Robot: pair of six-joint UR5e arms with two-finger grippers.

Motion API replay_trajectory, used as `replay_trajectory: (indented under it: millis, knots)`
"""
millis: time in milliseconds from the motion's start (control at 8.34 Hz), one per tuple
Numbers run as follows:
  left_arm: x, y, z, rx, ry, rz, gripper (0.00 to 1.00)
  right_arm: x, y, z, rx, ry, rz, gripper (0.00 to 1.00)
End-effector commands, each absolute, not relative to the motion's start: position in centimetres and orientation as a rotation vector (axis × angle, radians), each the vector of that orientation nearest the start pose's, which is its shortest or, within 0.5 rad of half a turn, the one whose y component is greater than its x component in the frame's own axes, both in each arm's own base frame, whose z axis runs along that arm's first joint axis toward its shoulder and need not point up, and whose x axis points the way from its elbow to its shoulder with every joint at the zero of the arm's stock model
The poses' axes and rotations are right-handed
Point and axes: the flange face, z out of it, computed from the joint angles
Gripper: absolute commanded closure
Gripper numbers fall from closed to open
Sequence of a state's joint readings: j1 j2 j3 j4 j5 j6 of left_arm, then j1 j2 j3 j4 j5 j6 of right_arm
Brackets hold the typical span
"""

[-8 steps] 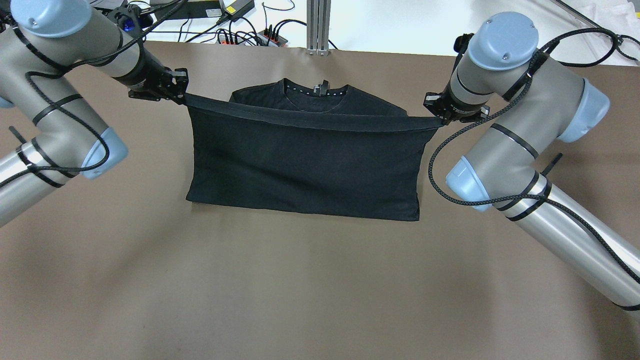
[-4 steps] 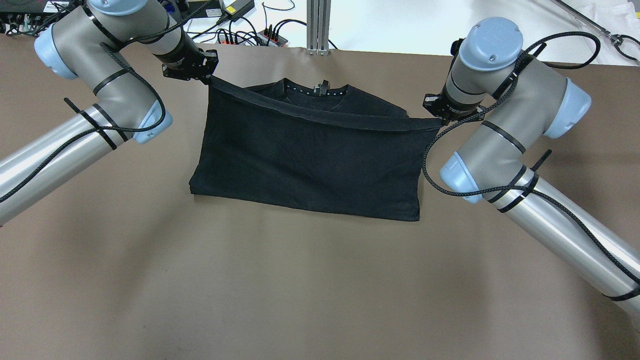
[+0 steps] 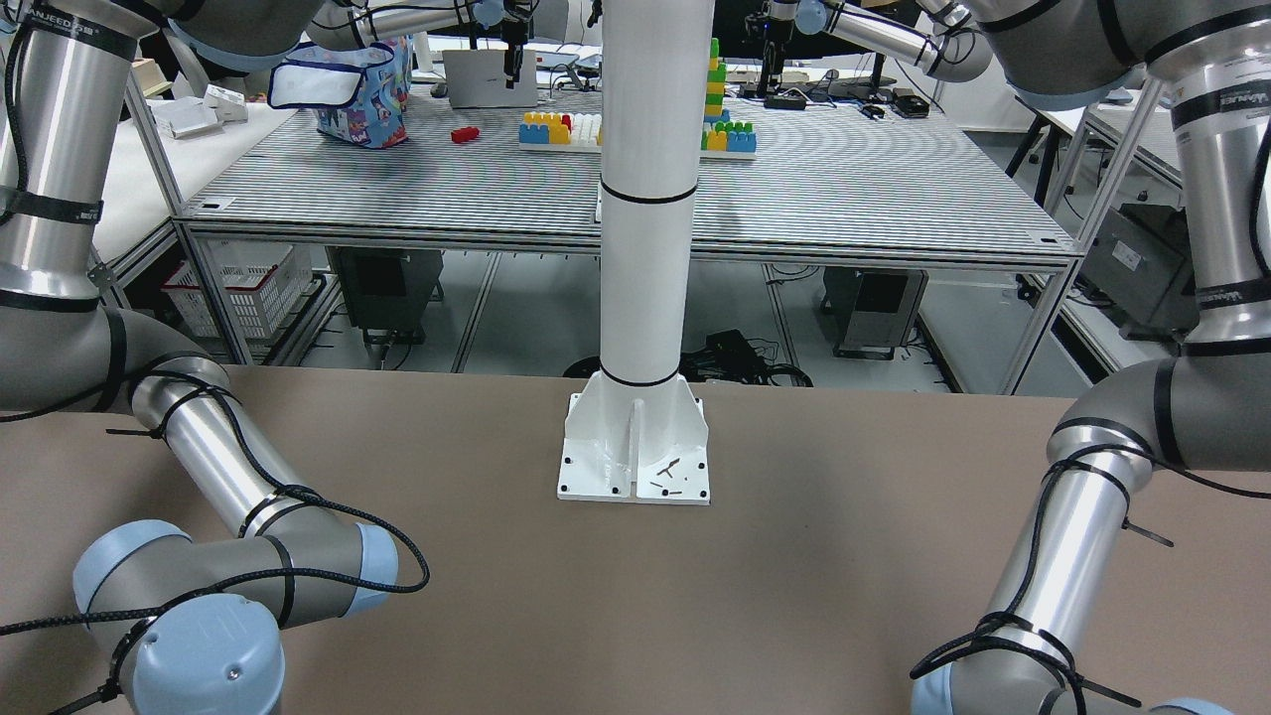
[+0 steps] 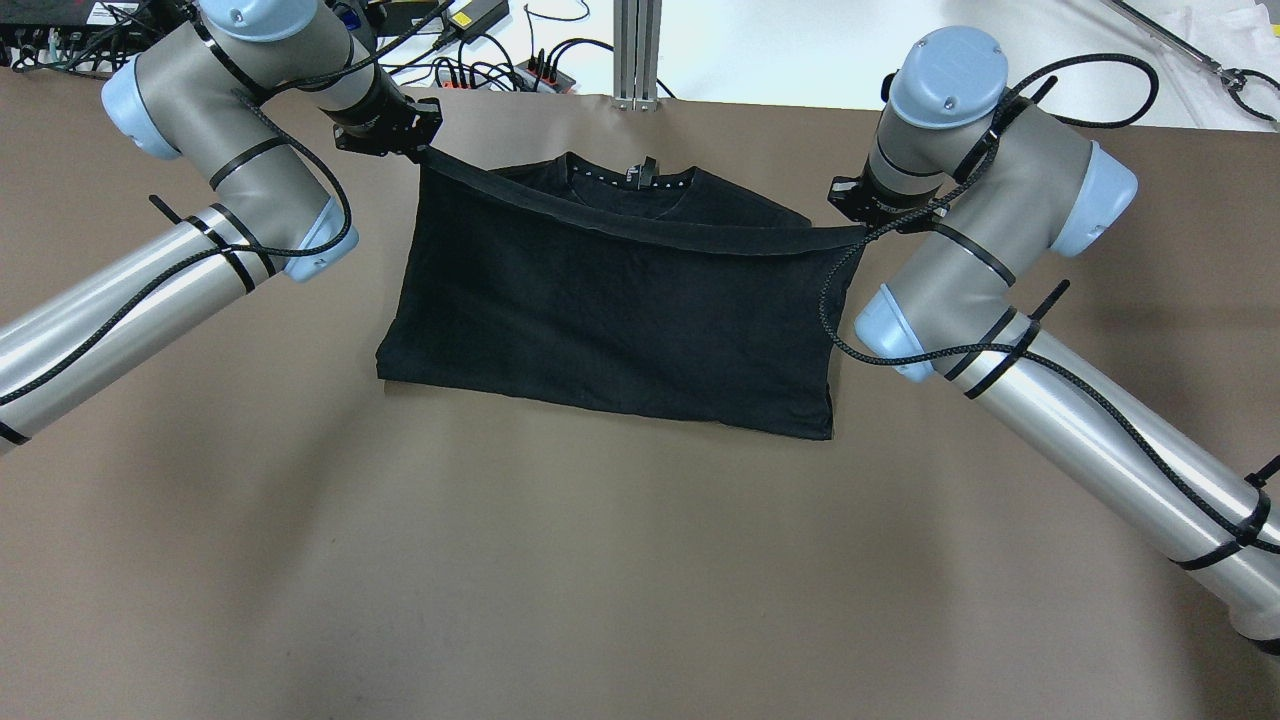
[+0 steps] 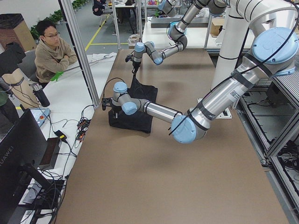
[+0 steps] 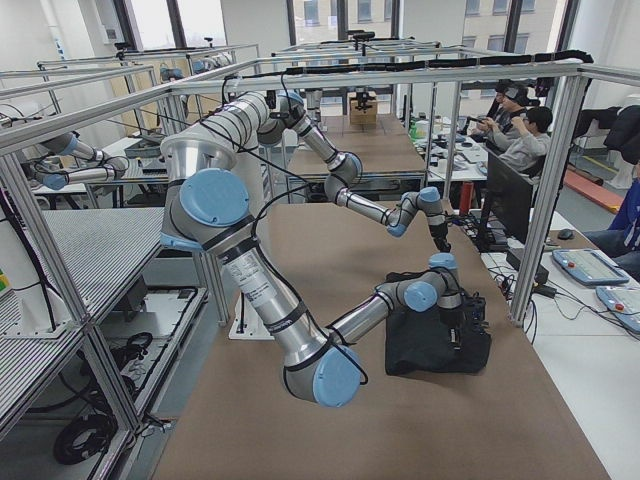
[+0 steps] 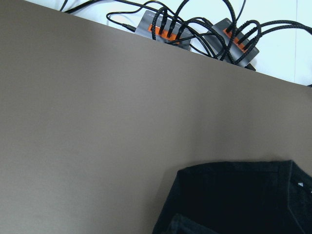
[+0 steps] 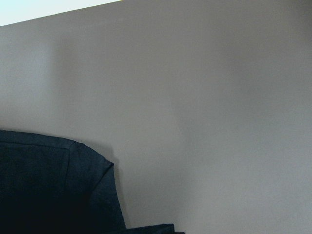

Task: Fold clothes
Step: 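Lower the hem onto the collar and open both grippers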

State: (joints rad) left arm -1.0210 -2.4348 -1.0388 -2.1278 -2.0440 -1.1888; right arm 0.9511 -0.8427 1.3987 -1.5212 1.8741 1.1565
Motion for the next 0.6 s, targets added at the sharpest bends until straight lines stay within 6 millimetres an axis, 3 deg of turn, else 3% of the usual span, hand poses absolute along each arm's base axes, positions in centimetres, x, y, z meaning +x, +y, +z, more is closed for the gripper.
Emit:
replay_trajectory:
  millis: [0,120,240,480]
  knots:
    - [36.0,-75.6,30.3,0.250,0.935,-0.393,0.80,-36.2,-68.6,31.5,0.164,-0.665,0.425,0.95]
    - [36.1,-75.7,30.9,0.261,0.942,-0.391,0.59,-36.6,-69.6,27.8,0.165,-0.704,0.500,0.60]
    - [36.0,-75.8,31.1,0.262,0.942,-0.391,0.46,-36.9,-70.6,27.2,0.140,-0.721,0.594,0.35]
    - [35.9,-75.6,31.6,0.262,0.945,-0.390,0.39,-37.0,-70.7,26.9,0.147,-0.748,0.625,0.32]
